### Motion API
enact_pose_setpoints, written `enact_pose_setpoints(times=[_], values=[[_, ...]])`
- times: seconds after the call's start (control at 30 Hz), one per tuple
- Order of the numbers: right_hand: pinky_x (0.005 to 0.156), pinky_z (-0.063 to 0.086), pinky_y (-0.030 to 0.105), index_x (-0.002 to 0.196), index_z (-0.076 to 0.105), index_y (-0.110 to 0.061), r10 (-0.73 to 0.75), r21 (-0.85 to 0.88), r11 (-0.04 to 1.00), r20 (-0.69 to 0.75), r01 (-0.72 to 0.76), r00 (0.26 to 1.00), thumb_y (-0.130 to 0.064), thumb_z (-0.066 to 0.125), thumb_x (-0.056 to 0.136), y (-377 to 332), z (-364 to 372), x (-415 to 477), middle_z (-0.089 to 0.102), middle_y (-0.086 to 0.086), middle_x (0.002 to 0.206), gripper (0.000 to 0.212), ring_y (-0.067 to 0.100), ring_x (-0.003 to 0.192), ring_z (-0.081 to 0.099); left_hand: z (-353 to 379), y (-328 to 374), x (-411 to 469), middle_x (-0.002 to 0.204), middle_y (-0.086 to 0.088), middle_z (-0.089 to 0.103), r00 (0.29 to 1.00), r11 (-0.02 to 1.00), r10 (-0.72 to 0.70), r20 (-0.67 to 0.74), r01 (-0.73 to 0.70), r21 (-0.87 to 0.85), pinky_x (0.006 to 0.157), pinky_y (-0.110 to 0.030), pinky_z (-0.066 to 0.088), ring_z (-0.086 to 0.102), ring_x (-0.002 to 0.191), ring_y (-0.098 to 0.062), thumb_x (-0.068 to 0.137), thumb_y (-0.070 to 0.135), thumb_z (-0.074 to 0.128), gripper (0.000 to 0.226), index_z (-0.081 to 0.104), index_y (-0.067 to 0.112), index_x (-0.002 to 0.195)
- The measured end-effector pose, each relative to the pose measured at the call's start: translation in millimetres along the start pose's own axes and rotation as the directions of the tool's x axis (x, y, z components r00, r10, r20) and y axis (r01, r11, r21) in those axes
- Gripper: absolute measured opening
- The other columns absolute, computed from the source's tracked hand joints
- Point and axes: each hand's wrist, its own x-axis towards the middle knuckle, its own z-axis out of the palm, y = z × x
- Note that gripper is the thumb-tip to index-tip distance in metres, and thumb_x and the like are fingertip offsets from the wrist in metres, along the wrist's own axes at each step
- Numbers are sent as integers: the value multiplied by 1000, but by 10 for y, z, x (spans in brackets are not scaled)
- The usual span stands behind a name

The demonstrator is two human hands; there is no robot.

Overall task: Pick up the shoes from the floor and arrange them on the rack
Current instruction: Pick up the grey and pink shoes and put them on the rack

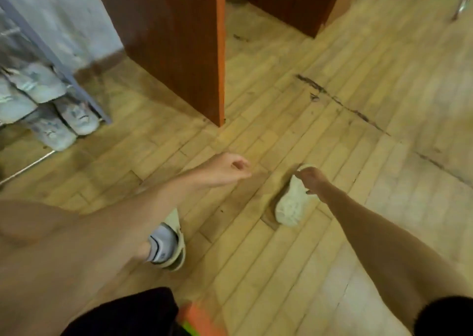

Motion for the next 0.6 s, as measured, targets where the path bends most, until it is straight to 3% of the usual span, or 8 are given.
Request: enact_pose_setpoints(times=[0.13, 0.2, 0.3, 0.37, 0.43, 0.53, 0.6], values=[[97, 49, 47, 133, 47, 0, 257, 111, 961, -18, -253, 966, -32, 67, 87, 714, 381, 84, 57, 17, 127, 59, 35, 115, 55, 268, -369, -48, 119, 8, 59, 995, 995, -93, 36, 94, -26, 97, -34, 47, 55, 110, -11, 88, 39, 58, 35, 60, 28, 121], [90, 50, 44, 131, 50, -2, 362, 231, 900, 79, -370, 929, -27, 72, 83, 810, 598, 137, 59, 16, 125, 59, 33, 109, 58, 299, -566, -93, 120, 7, 58, 987, 987, -154, 45, 156, -26, 95, -31, 46, 54, 110, -11, 89, 37, 57, 34, 60, 27, 122], [71, 54, 36, 123, 54, 1, 392, 280, 866, 132, -414, 910, -20, 77, 78, 755, 744, 207, 62, 17, 113, 55, 30, 93, 61, 250, -789, -94, 116, 7, 56, 966, 967, -255, 37, 255, -10, 84, -24, 43, 51, 106, -11, 91, 33, 55, 33, 59, 24, 123], [60, 53, 33, 117, 52, 0, 393, 336, 847, 124, -411, 911, -15, 80, 76, 715, 736, 247, 61, 15, 110, 52, 29, 92, 60, 195, -883, -42, 118, 5, 57, 955, 955, -294, -31, 292, -51, 82, -23, 40, 50, 105, -11, 93, 30, 53, 30, 60, 24, 121], [65, 54, 34, 120, 50, 0, 369, 396, 843, 67, -364, 927, -14, 82, 73, 659, 717, 226, 57, 12, 114, 59, 29, 99, 58, 186, -950, -6, 120, 5, 59, 946, 948, -315, -78, 309, -77, 87, -24, 38, 51, 107, -11, 93, 29, 52, 28, 62, 24, 118], [89, 53, 42, 130, 41, -3, 196, 113, 978, -198, -176, 961, -20, 78, 76, 557, 786, 147, 49, 15, 122, 68, 32, 107, 55, 253, -985, 16, 119, 4, 59, 940, 943, -330, -83, 324, -78, 88, -25, 39, 52, 107, -12, 93, 26, 52, 26, 62, 23, 117], [93, 52, 46, 135, 35, -7, -3, -67, 998, -248, -14, 969, -18, 70, 81, 492, 906, 56, 45, 15, 125, 66, 33, 108, 53, 314, -1000, 11, 116, 4, 59, 938, 940, -340, -72, 336, -61, 92, -28, 43, 53, 109, -14, 93, 27, 53, 23, 62, 25, 113]])
